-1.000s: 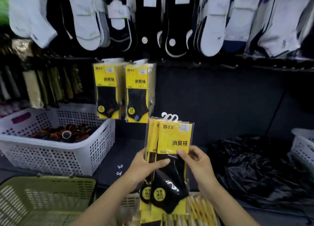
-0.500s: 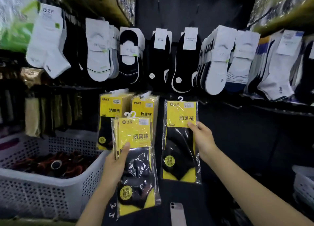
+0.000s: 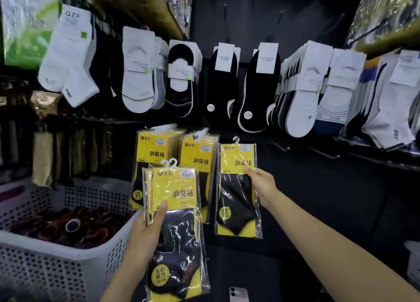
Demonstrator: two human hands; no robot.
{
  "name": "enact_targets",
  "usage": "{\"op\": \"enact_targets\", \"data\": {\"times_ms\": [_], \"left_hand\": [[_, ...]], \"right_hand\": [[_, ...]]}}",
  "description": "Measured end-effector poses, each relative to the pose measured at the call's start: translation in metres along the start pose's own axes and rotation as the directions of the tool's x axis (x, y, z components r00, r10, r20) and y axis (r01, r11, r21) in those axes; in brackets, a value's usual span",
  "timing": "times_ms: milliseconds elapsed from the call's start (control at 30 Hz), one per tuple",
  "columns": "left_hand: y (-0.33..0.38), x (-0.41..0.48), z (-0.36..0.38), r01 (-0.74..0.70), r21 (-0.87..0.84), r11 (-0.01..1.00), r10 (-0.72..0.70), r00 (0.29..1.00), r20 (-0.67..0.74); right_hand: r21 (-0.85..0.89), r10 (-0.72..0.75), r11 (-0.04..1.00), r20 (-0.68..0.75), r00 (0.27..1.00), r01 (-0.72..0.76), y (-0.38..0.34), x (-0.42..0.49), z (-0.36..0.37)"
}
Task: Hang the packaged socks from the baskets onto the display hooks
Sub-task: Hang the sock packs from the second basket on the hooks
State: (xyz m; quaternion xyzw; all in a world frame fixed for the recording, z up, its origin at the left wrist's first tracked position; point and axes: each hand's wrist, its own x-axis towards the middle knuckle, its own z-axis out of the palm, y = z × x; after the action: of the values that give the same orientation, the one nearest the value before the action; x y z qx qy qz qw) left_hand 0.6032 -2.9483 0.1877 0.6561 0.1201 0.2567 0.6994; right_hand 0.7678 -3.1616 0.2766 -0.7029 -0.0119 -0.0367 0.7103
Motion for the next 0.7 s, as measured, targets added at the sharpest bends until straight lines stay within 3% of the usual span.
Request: {"op": "enact_targets", "data": {"times_ms": [200,267,367,467,567,700], "left_hand": [[-0.001,-0.004,0.015,-0.026,0.004,1.000,0.026,0.999,0.029],[-0.004,-0.004,0.018,-0.028,-0.013,1.000,0.028,0.998,0.050],[-0.004,-0.008,0.028,0.014,-0.049,0.999,-0.010,0.997,0.070],[-0.001,-0.013,0.038,0.063,-0.075,0.995,-0.056,0.995,0.084],[-0.002,-0.019,0.047,0.069,-0.066,0.995,-0.063,0.994,0.089],[-0.003,-0.026,0.056,0.058,-0.072,0.996,-0.049,0.991,0.121]], "right_hand": [[0.099,0.186,0.980,-0.118,0.975,-0.175,0.023,0.010,-0.002],[0.135,0.177,0.978,-0.136,0.975,-0.159,0.031,0.006,-0.006],[0.049,0.077,0.996,-0.237,0.968,-0.068,0.045,-0.009,-0.010],[0.075,0.040,0.997,-0.034,0.999,-0.038,0.051,-0.047,-0.001],[0.031,-0.026,0.999,0.211,0.977,0.020,0.056,-0.092,0.010],[0.098,-0.116,0.990,0.194,0.974,0.098,0.055,-0.122,0.013]]}}
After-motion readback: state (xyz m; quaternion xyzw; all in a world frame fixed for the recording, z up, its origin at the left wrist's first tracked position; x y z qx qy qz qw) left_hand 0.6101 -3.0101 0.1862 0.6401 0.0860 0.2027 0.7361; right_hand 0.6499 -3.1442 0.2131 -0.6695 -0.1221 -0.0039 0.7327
